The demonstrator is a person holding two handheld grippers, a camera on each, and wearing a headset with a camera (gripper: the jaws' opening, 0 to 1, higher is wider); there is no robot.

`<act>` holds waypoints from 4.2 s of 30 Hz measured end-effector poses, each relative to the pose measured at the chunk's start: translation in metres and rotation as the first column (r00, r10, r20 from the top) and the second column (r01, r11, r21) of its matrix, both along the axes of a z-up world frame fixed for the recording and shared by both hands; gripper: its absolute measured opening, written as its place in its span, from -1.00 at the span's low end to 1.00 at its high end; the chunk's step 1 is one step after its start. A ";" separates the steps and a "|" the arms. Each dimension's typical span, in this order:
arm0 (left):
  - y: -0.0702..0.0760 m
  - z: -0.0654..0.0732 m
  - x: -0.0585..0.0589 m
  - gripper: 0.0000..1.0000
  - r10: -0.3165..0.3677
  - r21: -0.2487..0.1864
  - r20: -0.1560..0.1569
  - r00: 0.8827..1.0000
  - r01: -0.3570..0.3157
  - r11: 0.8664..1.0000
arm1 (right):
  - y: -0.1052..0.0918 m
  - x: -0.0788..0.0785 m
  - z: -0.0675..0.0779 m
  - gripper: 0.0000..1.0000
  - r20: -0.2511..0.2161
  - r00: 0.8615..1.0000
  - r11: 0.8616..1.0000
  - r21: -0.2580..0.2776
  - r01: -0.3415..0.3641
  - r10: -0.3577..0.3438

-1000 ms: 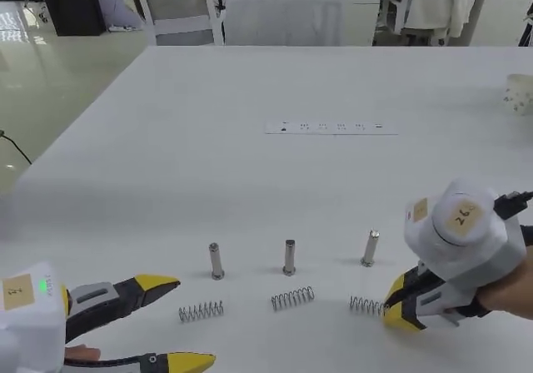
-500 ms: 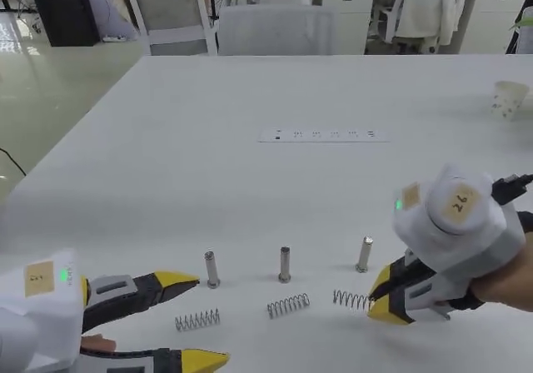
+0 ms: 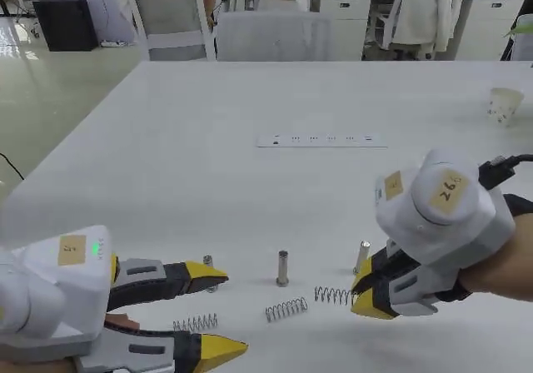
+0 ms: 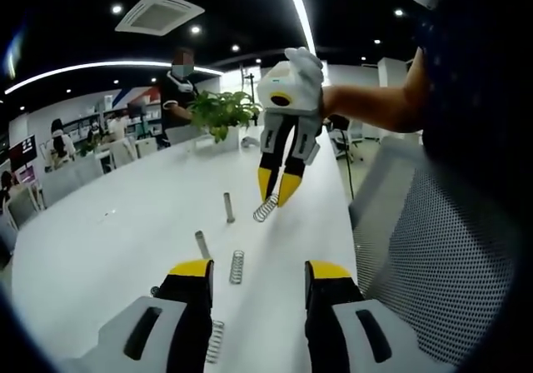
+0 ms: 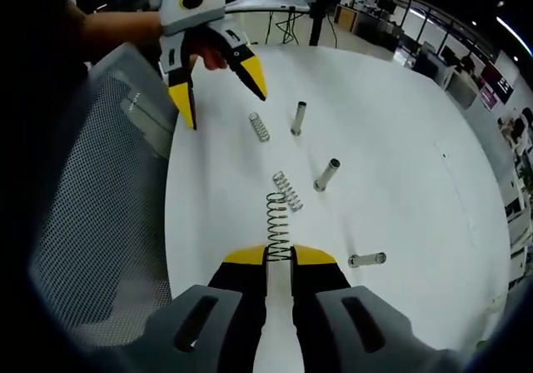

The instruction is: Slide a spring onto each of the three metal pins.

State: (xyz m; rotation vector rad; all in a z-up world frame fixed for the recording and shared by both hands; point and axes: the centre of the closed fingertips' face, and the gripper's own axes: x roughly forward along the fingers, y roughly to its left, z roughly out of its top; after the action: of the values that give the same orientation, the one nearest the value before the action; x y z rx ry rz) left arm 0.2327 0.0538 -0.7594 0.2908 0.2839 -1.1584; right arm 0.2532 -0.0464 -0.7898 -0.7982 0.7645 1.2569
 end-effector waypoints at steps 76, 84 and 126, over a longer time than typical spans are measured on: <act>-0.056 0.010 -0.003 -0.96 -0.206 0.043 0.087 0.975 0.203 0.978 | 0.038 -0.026 0.025 -0.75 0.032 0.987 0.987 0.045 -0.157 0.156; -0.059 0.020 -0.006 -0.96 -0.206 0.017 0.110 0.972 0.205 0.979 | 0.036 -0.025 0.020 -0.77 0.017 0.990 0.988 0.052 -0.142 0.141; -0.064 0.003 -0.007 -0.95 -0.213 0.041 0.071 0.974 0.211 0.977 | 0.055 -0.038 0.045 -0.83 0.005 0.987 0.986 0.047 -0.158 0.158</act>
State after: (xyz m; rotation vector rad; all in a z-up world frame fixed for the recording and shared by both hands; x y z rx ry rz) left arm 0.2256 -0.0099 -0.7563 0.4007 0.2097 -1.3509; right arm 0.2156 0.0087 -0.7452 -0.8339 0.6776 1.4110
